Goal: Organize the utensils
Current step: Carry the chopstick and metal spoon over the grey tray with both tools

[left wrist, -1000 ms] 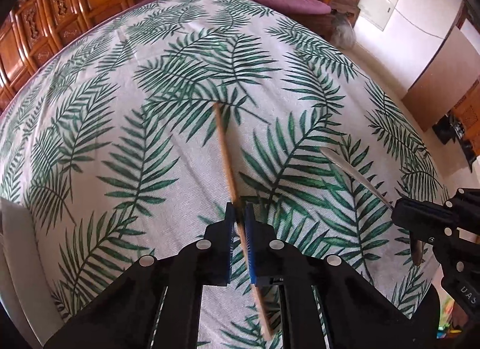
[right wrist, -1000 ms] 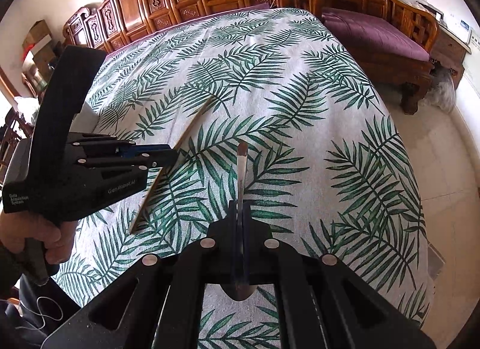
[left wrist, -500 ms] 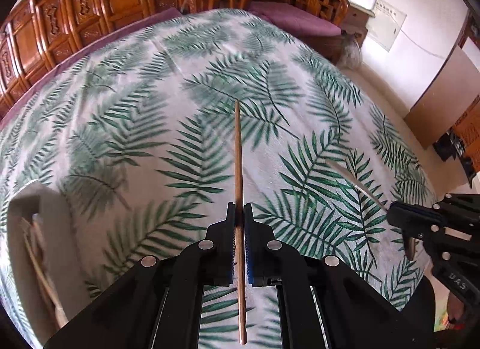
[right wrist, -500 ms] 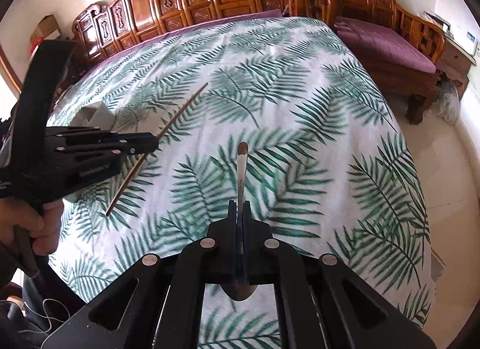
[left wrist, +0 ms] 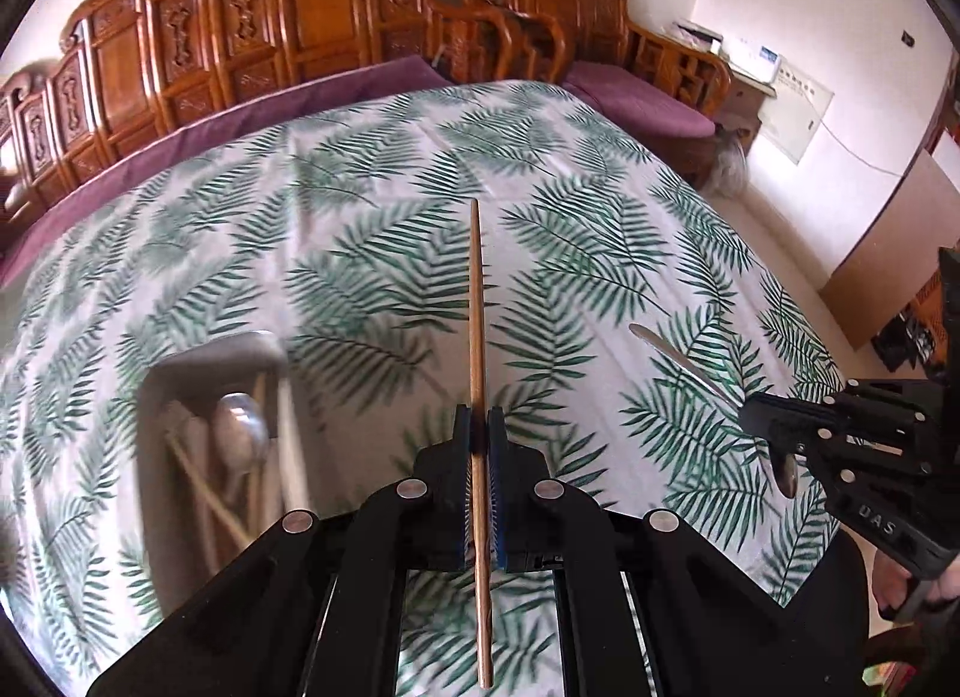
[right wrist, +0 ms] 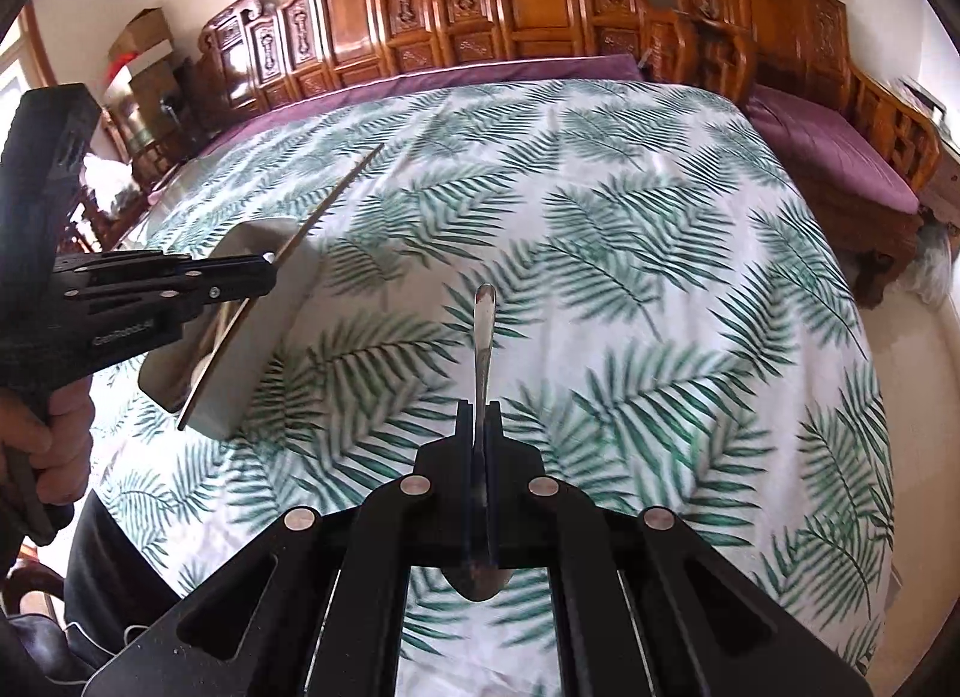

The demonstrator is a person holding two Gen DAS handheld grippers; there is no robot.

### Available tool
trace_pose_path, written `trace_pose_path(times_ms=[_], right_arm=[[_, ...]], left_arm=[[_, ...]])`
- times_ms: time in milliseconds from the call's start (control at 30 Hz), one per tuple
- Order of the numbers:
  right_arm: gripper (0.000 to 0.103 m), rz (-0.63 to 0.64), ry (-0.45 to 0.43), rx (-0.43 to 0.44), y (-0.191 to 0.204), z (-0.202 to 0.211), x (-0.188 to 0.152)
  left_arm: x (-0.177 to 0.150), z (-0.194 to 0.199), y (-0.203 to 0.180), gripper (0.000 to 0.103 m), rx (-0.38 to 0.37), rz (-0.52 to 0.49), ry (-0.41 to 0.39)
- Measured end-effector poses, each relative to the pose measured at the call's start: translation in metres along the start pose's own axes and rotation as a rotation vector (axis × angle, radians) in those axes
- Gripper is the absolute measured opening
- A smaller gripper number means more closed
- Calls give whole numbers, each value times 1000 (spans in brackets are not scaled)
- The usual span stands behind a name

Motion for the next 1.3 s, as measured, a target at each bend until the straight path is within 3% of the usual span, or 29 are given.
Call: trace_pose_path(times_ms=[333, 700, 1300], right_arm=[[4, 53, 8, 31, 44, -10, 18], [4, 115, 21, 62, 89, -22, 32], [4, 197, 49, 87, 143, -40, 48]], left_arm=[[-2, 39, 57, 5, 24, 53, -60], [-18, 41, 118, 5, 62, 125, -56], [-37, 18, 149, 5, 83, 158, -29]])
Point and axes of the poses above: each gripper's, at about its wrist camera, not at the fingertips, and z roughly against the way its jaws point, y to its left, x to its top, the point moved 6 cm from there along -z, roughly the way its jaws point, and after that the axes turned 2 degrees about z, right-handed, at the moved point
